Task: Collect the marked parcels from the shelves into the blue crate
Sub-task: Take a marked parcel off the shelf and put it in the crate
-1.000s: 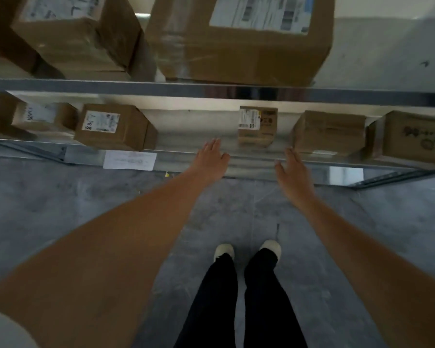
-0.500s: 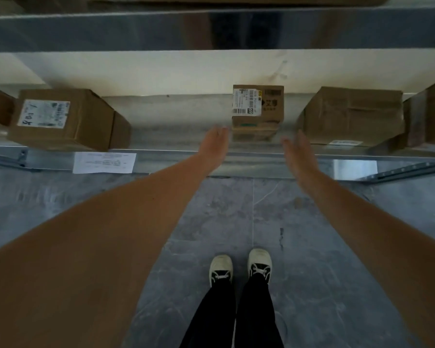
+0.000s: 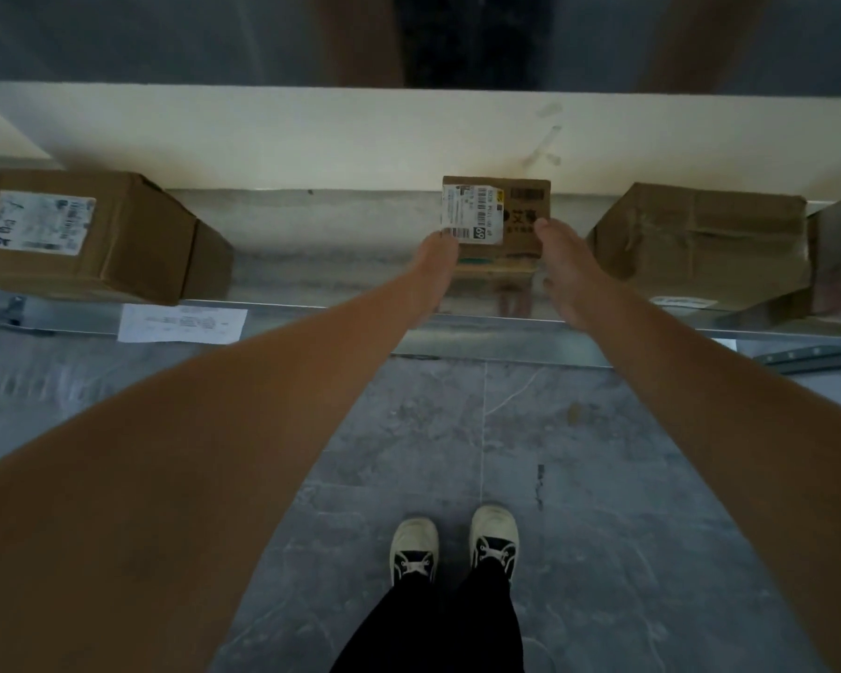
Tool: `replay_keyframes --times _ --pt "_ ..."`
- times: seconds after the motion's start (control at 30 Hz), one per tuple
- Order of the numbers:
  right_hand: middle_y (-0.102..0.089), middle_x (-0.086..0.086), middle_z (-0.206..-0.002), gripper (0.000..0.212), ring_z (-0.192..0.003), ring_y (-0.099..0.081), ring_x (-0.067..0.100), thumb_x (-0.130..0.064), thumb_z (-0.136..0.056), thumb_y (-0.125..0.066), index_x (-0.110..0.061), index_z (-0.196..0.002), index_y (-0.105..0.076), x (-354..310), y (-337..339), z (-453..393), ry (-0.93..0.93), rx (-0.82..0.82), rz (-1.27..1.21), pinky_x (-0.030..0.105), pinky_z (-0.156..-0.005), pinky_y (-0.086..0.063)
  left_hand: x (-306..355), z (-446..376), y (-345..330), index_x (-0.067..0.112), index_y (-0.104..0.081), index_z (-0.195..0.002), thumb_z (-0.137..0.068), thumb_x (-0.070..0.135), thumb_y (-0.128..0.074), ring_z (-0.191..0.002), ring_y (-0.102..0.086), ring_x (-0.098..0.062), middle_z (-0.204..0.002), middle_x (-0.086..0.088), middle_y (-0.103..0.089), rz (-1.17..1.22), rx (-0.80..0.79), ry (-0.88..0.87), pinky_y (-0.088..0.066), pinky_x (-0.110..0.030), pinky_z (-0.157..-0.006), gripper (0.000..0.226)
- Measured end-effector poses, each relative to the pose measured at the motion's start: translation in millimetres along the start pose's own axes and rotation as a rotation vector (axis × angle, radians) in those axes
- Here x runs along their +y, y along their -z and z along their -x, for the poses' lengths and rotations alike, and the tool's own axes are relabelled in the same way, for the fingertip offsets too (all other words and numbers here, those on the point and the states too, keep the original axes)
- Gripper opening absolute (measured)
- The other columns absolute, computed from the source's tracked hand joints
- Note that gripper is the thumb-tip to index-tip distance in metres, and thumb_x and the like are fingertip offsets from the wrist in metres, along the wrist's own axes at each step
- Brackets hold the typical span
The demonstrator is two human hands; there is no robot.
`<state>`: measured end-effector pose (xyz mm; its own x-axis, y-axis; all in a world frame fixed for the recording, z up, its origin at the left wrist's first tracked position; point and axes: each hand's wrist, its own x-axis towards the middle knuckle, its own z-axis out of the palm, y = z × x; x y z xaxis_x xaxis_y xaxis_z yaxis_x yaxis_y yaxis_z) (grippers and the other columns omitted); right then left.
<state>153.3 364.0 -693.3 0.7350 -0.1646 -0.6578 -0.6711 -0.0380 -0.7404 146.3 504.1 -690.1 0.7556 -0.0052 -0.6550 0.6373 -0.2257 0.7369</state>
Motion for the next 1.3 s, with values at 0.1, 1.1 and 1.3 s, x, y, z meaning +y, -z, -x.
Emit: replay_keyframes --times 0.1,1.1,1.3 --pt "-0.066 -0.004 -0.094 0.020 -0.088 -0.061 0.010 -0.032 -0.100 -0.045 -0.021 -0.102 -0.062 7.3 4.7 7.4 -0.150 -0.009 -0.361 0.025 -0.068 -0.047 -13.1 15.8 -6.5 0.010 -0.047 -0.135 -0.098 0.017 -0.038 -0.107 -0.053 -0.013 -0.132 -0.005 -0.051 -0.113 0.184 -0.242 -0.051 -0.023 -0.086 0.039" --pt "-0.061 0.005 -0.099 0.019 -0.104 -0.057 0.023 -0.005 -0.088 -0.049 -0.011 -0.104 -0.056 27.0 -27.2 12.2 0.032 0.140 -0.128 0.041 -0.098 -0.049 -46.9 1.4 38.8 0.018 -0.033 -0.141 -0.088 0.001 -0.050 -0.104 -0.056 -0.023 -0.124 -0.003 -0.055 -0.168 0.028 -0.065 -0.049 -0.053 -0.095 0.058" --pt "-0.055 0.007 -0.132 0.045 -0.119 -0.055 0.025 -0.015 -0.092 -0.051 -0.014 -0.136 -0.046 27.5 -25.0 15.3 0.136 0.220 -0.030 0.041 -0.100 -0.049 -27.4 6.2 22.4 0.015 -0.025 -0.145 -0.089 0.019 -0.050 -0.136 -0.031 -0.021 -0.147 -0.005 -0.034 -0.418 0.439 -0.428 -0.031 -0.044 -0.115 0.062"
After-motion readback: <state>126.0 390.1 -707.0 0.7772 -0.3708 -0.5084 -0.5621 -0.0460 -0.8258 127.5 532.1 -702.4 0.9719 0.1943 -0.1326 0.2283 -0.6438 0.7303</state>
